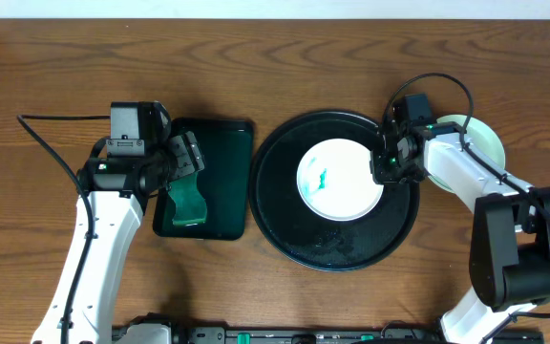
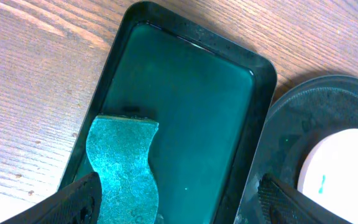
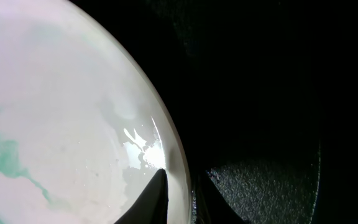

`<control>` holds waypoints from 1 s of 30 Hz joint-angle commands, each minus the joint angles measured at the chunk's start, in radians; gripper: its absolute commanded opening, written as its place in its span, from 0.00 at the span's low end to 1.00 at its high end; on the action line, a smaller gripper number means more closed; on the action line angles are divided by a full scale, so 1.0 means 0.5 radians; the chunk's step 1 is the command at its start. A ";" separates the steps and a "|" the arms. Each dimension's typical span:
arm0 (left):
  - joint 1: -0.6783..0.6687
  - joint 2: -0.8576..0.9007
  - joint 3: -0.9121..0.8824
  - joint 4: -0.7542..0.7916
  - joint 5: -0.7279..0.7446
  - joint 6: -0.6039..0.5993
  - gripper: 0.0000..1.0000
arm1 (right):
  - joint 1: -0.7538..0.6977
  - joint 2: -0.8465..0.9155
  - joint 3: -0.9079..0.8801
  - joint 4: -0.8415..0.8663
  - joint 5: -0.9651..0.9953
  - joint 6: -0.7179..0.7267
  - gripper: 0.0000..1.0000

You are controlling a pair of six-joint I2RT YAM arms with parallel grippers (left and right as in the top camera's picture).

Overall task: Clean dirty plates on tray and stack at the side
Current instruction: 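Hold the white plate rim steady on the black tray with right gripper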

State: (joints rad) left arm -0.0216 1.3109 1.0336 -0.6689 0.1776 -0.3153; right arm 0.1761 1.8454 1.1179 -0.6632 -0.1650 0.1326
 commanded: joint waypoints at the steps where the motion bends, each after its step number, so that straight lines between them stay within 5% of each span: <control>1: 0.002 -0.005 0.036 0.001 0.003 0.008 0.81 | 0.026 0.008 0.016 0.025 -0.024 0.016 0.09; 4: 0.002 -0.005 0.036 0.001 0.003 0.009 0.81 | 0.025 0.005 0.028 0.033 -0.024 0.016 0.01; 30: 0.002 -0.005 0.036 0.001 0.003 0.008 0.81 | 0.040 -0.003 0.027 -0.020 -0.055 -0.037 0.01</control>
State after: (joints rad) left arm -0.0216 1.3109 1.0336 -0.6689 0.1776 -0.3149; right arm 0.1764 1.8454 1.1179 -0.6670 -0.1761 0.1295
